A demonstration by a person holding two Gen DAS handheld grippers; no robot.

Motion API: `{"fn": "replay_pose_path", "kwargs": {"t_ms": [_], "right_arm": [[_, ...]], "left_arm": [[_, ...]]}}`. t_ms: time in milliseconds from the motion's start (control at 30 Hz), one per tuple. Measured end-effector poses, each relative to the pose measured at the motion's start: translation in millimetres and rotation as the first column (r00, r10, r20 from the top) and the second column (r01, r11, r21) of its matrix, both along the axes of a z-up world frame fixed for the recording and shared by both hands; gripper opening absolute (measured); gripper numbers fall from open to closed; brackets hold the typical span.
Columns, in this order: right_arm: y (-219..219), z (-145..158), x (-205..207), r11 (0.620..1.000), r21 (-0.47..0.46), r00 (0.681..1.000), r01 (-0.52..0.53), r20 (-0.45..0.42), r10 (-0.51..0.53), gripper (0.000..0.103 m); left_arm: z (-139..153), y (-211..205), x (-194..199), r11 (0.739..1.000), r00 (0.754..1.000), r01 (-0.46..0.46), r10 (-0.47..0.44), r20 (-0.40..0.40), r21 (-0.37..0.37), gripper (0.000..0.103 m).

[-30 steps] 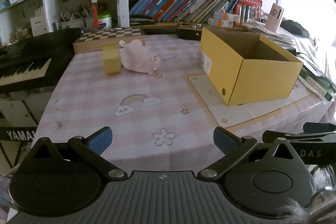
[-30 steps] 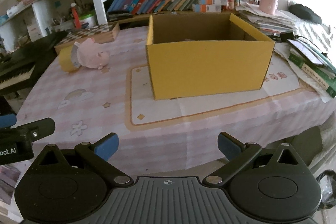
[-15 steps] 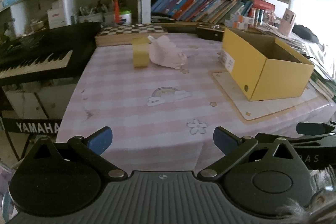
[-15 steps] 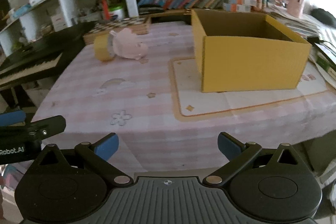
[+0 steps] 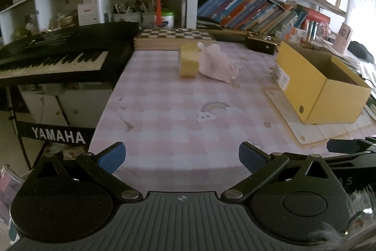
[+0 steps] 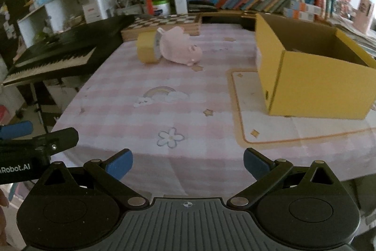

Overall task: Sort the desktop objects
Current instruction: 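Lift both open tools out of the box and back toward the table, then grasp the yellow tape roll with the left tool while the right tool grasps the pink pig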

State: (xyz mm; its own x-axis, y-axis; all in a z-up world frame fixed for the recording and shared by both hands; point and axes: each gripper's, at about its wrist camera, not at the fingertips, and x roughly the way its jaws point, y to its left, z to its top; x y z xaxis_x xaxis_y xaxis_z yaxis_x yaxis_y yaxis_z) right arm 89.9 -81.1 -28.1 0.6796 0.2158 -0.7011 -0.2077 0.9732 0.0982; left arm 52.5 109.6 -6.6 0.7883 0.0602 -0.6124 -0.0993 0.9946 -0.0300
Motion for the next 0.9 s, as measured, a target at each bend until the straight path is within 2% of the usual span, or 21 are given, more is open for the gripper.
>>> {"fn": "replay_pose_path", "kwargs": {"t_ms": [433,667,900], "right_arm": [[3,-3,65,0.998,-0.001,0.998,-0.057,-0.015,0.057,0.102],[-1,-3,107,0.997,0.003,0.997,-0.079,-0.01,0.079,0.102],[-4,-3,141,0.994,0.016,0.994,-0.112,-0.001,0.112,0.102]], "left_arm": [[-1,3,60,0.999,0.999,-0.05,0.05,-0.009,-0.01,0.103],[-1,4,104,0.996,0.996,-0.08,0.079,-0.032,-0.046,0.103],[2,2,133,0.995,0.995,-0.097,0.097,-0.01,-0.037,0.103]]}}
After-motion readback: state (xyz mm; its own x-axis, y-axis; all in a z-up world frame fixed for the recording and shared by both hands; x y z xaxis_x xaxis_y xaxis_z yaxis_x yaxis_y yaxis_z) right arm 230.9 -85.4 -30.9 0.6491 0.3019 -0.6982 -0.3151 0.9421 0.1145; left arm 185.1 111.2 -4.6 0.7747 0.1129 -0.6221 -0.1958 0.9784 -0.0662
